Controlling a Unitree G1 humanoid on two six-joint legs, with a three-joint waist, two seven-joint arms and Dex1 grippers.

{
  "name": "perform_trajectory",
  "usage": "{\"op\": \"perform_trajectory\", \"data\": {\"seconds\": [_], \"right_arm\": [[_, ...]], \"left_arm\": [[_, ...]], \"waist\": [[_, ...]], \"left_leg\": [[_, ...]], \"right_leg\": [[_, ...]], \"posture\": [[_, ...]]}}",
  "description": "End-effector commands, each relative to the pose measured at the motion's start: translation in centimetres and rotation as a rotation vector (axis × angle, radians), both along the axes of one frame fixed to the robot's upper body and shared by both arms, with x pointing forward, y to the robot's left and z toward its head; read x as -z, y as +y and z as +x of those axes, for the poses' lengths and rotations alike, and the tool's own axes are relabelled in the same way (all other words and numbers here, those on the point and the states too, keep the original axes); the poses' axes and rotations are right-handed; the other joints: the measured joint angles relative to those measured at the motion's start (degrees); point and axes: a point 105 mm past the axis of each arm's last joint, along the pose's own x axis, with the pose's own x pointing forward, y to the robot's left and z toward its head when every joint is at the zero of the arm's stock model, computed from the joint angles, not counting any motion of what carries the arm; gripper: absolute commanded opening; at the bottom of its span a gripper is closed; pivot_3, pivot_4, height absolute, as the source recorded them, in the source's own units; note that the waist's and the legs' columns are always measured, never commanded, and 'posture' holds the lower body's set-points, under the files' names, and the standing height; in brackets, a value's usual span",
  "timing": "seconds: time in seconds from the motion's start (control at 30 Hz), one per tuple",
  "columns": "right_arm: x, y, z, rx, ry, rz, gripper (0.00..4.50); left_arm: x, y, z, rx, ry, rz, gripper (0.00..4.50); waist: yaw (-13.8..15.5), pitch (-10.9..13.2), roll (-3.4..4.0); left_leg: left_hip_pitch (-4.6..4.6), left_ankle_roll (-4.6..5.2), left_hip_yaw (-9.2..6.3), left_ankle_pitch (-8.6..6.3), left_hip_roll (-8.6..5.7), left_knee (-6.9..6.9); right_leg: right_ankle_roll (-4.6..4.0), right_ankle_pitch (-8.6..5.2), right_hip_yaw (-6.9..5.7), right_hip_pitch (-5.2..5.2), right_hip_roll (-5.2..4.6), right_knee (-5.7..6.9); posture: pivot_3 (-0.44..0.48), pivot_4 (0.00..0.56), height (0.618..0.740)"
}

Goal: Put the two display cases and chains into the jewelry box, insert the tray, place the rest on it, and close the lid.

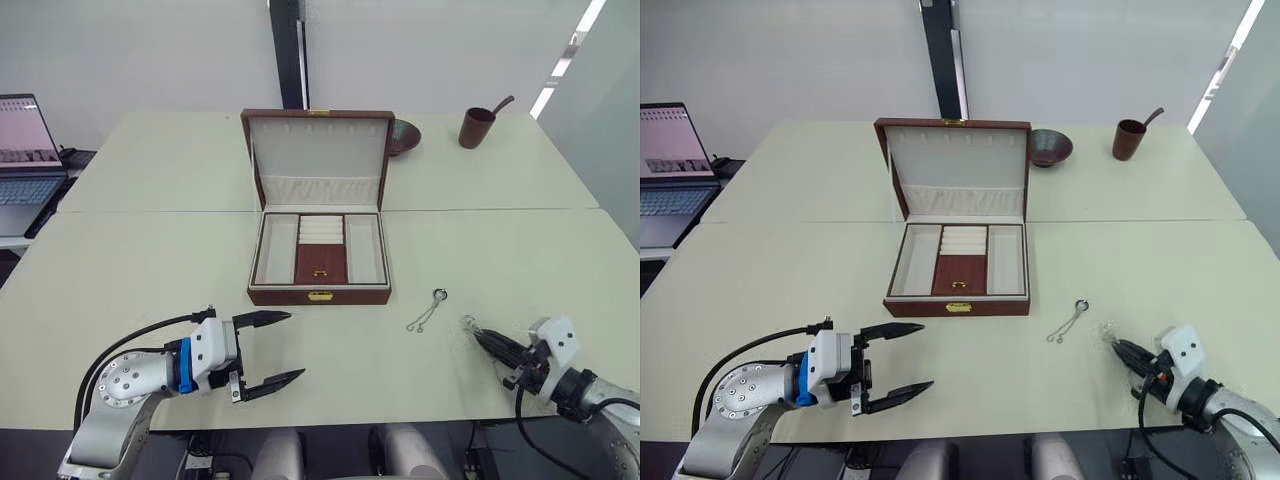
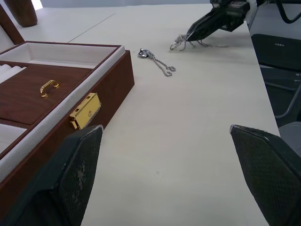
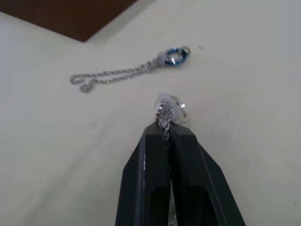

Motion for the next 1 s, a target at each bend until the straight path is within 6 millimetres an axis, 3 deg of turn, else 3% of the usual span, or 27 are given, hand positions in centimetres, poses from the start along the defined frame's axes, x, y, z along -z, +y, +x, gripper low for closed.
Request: {"op": "perform_trajectory", "data": {"seconds": [0.03, 0.27, 0.5, 0.67, 1.0], "right_arm": [[-4.1, 1.5, 0.6, -0.088, -0.084, 0.056, 0.04], [-7.7, 4.6, 1.3, -0.226, -0.128, 0.099, 0.04], [-11.3, 7.8, 3.8, -0.379, -0.194, 0.121, 0.04], [-12.2, 9.6, 4.7, -0.459, -0.198, 0.137, 0.04], [-13.6, 15.0, 7.3, -0.64, -0.229, 0.174, 0.04]], "left_arm": [[-0.4, -0.5, 0.2, -0.01, -0.012, -0.032, 4.5], [-0.9, -0.8, 0.4, -0.068, -0.004, -0.076, 4.5], [-2.6, -0.6, 1.1, -0.204, -0.016, -0.158, 4.5], [-3.5, -0.9, 1.1, -0.264, -0.026, -0.182, 4.5], [-5.8, -1.3, 0.9, -0.467, -0.042, -0.256, 4.5]], "waist": [[0.0, 0.0, 0.0], [0.1, 0.0, 0.02], [0.1, 0.0, 0.04], [0.3, 0.1, 0.01], [0.1, 0.1, 0.04]], "left_leg": [[-0.01, 0.0, -0.03, 0.0, 0.0, 0.0], [-0.05, 0.0, -0.07, 0.0, -0.02, 0.0], [-0.06, 0.0, -0.09, 0.0, 0.01, 0.01], [-0.1, 0.0, -0.12, 0.0, -0.02, 0.02], [-0.1, 0.0, -0.14, 0.0, 0.0, 0.01]], "right_leg": [[0.0, 0.0, -0.03, 0.0, 0.0, 0.0], [0.0, 0.0, -0.07, -0.01, 0.0, -0.01], [0.02, 0.02, -0.06, -0.04, 0.04, 0.0], [0.01, 0.03, -0.1, -0.04, 0.0, -0.01], [0.01, 0.05, -0.11, -0.09, -0.01, 0.03]], "posture": [[0.0, 0.15, 0.74], [0.0, 0.15, 0.74], [0.0, 0.15, 0.74], [0.0, 0.15, 0.74], [0.0, 0.15, 0.74]]}}
